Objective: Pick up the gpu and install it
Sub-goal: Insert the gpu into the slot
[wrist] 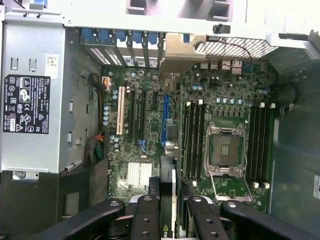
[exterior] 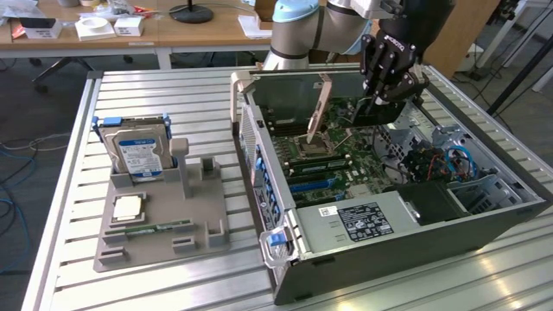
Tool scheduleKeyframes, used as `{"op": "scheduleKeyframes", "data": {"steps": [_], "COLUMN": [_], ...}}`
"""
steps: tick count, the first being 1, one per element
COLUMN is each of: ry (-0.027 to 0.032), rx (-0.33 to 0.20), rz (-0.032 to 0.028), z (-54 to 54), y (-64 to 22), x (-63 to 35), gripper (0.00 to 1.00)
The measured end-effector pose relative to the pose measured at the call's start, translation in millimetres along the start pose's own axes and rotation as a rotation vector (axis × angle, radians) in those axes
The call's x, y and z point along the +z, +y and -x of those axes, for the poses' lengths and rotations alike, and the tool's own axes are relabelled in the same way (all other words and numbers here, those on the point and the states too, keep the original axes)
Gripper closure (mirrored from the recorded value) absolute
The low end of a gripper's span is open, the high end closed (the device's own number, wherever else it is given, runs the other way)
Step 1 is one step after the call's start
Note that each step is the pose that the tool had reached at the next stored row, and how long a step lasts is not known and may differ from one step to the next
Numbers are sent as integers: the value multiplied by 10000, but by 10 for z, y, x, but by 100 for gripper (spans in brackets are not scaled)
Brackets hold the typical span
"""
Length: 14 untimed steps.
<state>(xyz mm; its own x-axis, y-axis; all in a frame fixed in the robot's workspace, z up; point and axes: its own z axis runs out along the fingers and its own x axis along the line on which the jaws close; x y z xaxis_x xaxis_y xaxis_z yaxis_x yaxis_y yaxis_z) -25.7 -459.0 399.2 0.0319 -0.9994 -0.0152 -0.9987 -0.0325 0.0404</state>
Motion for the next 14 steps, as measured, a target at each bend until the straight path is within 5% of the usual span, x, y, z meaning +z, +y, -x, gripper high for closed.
{"op": "scheduleKeyframes", "data": {"steps": [14], "ry": [0], "rx": [-27], "rz": [0], "z": [-2], "y": [-5], "x": [128], "gripper": [74]}}
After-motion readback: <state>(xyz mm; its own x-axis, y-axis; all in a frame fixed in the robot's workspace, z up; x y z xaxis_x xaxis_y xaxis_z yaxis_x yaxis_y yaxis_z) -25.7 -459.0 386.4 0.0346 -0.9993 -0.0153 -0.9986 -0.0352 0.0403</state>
